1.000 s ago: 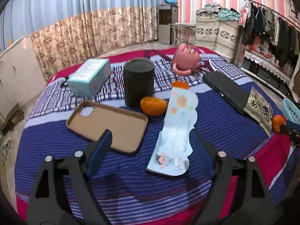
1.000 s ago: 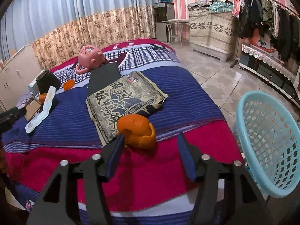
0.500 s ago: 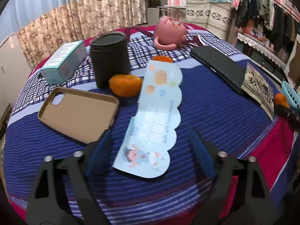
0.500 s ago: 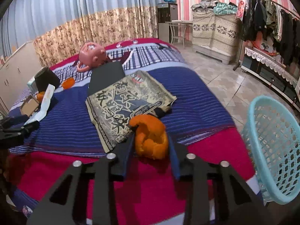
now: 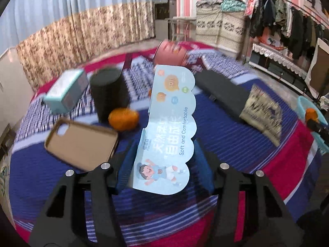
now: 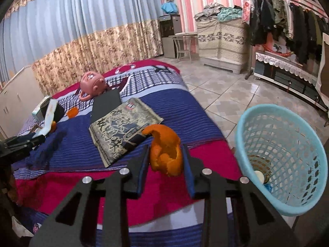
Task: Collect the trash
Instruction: 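Lift and carry the paper card and orange peel over the basket with both tools, then open both tools to drop the card and peel into the basket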
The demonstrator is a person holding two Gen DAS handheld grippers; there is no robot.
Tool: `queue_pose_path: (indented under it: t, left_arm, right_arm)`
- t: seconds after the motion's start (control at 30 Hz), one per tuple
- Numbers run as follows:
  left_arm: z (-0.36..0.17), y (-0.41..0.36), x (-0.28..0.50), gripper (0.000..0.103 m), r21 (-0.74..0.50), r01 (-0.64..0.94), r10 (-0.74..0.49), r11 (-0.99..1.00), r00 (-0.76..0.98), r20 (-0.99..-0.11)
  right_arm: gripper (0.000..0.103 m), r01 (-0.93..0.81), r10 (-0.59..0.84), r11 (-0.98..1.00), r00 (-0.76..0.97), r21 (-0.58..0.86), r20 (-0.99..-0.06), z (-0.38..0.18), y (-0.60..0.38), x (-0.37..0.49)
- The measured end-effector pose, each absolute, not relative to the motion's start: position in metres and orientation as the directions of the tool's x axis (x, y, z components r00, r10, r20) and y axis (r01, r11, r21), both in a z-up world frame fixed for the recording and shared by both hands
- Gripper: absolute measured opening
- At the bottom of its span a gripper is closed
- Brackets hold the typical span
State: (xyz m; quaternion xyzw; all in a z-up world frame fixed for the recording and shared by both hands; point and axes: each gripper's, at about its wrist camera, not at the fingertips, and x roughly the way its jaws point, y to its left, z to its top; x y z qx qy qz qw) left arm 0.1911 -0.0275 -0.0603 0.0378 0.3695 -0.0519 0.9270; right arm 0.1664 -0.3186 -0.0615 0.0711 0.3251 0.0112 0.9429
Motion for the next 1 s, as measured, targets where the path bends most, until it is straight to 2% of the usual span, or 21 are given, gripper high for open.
queue_pose_path:
  t: [0.23, 0.47, 0.73, 1.0]
  left_arm:
    - [-0.015, -0.087, 0.194, 0.056, 0.025, 0.229, -0.169, 0.973, 0.784, -0.597]
    - [0.002, -0.167, 0.2, 0.056, 0.008, 0.371, -0.304, 0.929, 0.773, -0.557]
    - [0.001, -0.265, 0.198, 0.056, -0.013, 0.506, -0.436, 0.862, 0.729, -0.528]
    - [-0.014, -0.334, 0.196, 0.056, 0.004, 0.599, -0.512, 0.801, 0.689, -0.513]
  right_arm:
    - [0.032, 0.133, -0.055, 0.986, 0.83, 0.102, -0.555, -0.038, -0.357, 0.145]
    - [0.032, 0.27, -0.181, 0.959, 0.822, 0.091, -0.54, -0.027, -0.413, 0.123]
    - [0.032, 0.429, -0.326, 0.899, 0.79, 0.087, -0.52, -0.024, -0.475, 0.1]
    - [0.032, 0.498, -0.391, 0.863, 0.767, 0.087, -0.509, -0.03, -0.505, 0.091]
